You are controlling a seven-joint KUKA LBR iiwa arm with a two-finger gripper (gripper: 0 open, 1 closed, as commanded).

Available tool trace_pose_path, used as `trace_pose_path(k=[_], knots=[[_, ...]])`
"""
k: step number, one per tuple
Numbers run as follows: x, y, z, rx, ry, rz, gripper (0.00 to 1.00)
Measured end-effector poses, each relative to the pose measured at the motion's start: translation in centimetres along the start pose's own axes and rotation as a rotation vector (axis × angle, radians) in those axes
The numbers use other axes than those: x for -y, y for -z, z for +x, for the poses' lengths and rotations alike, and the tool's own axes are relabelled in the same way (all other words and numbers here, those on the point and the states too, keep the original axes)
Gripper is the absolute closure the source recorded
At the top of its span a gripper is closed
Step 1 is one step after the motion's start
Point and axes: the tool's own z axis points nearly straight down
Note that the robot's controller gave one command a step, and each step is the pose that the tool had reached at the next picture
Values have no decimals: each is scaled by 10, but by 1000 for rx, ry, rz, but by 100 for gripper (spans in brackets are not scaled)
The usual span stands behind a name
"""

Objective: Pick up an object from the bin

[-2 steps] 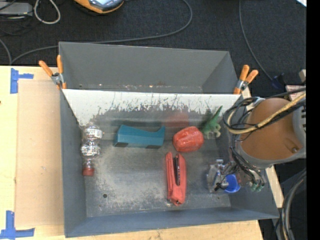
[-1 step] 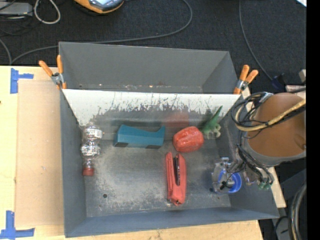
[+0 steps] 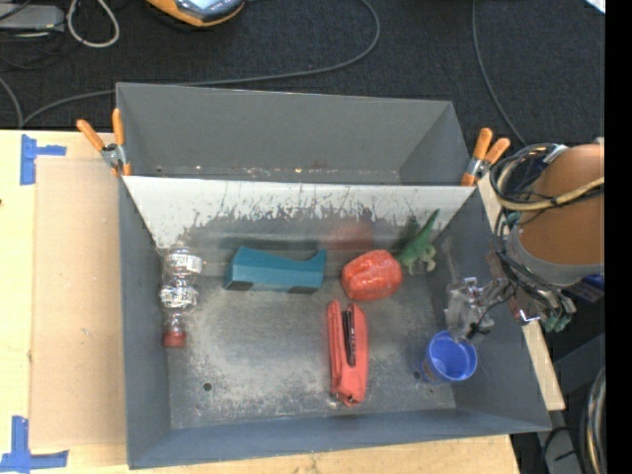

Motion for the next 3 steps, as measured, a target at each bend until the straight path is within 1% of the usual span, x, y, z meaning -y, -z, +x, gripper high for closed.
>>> trace_pose_path(k=[1, 2, 3], knots=[[-33, 111, 15, -8, -51, -5, 100], [-16, 18, 46, -10, 125, -5, 0], [-14, 13, 50, -14, 125, -8, 0]])
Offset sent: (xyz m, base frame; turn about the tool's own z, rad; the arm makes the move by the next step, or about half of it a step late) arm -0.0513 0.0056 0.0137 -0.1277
